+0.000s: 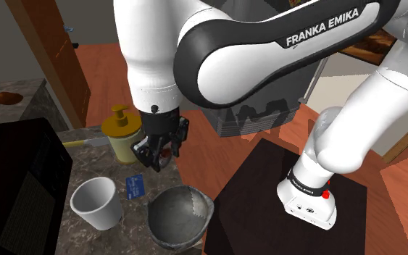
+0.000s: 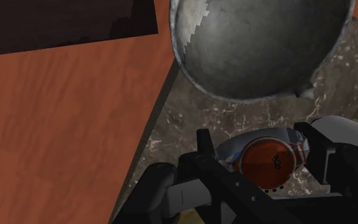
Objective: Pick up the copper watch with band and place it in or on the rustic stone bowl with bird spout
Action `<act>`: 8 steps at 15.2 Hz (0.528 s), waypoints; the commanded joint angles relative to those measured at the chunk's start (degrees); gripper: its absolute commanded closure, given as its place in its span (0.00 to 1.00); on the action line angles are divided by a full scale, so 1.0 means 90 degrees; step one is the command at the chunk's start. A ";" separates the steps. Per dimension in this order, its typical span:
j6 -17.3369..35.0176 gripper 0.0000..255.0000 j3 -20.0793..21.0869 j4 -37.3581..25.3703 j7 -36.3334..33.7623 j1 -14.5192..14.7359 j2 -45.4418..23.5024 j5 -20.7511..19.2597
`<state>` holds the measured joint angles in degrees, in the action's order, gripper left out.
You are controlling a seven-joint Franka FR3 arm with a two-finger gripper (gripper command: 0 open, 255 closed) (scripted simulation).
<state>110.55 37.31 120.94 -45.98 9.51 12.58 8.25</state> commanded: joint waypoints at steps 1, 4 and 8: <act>-0.0024 1.00 0.0148 0.0108 -0.0236 0.0152 0.0180 0.0145; -0.0051 1.00 0.0371 0.0236 -0.0573 0.0365 0.0409 0.0346; 0.0204 1.00 0.0499 0.0467 -0.0701 0.0428 0.0399 0.0389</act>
<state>111.61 41.59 124.42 -52.13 13.27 16.22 11.66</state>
